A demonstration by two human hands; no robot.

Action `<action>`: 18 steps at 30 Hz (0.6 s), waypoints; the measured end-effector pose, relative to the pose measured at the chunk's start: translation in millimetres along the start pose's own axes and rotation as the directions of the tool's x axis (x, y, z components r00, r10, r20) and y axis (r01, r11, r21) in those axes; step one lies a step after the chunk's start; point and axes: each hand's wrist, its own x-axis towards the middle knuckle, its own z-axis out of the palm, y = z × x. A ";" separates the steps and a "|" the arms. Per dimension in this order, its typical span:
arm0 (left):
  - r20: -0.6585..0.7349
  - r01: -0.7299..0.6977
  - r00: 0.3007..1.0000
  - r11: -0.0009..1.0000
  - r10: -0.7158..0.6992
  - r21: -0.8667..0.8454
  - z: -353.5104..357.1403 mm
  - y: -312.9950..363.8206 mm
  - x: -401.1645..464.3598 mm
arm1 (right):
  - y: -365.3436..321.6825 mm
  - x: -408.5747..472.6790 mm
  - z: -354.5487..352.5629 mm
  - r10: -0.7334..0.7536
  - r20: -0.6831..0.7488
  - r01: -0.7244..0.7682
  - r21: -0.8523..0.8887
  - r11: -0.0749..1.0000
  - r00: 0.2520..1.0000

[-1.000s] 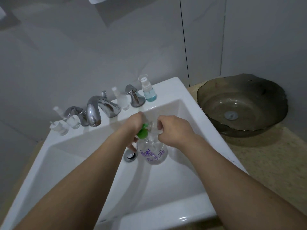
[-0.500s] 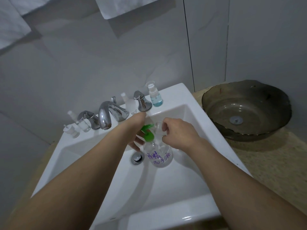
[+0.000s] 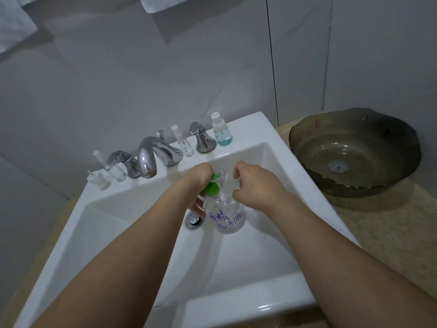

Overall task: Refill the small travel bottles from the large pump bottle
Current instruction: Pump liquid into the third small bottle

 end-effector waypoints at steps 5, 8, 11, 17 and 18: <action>-0.025 -0.014 1.000 1.000 0.014 0.003 3.4 0.2 -1.7 | 0.4 -0.1 -0.6 0.004 0.001 -0.004 -0.026 1.000 1.000; -0.034 -0.018 0.999 0.999 0.019 0.033 0.9 0.5 -3.0 | -1.0 -0.5 -0.6 -0.004 -0.002 0.004 -0.010 1.000 1.000; -0.021 -0.031 0.999 0.997 0.033 0.073 -4.3 2.8 -5.2 | -0.7 -0.6 0.3 -0.007 -0.015 0.007 0.015 1.000 1.000; 0.002 -0.074 0.997 0.991 0.075 0.115 -14.8 11.7 -10.5 | -1.9 0.7 -0.2 -0.025 -0.055 0.025 0.000 1.000 0.998; 0.001 -0.074 0.997 0.990 0.074 0.121 -15.1 11.8 -10.2 | -2.0 0.7 0.1 -0.028 -0.059 0.028 -0.007 1.000 0.998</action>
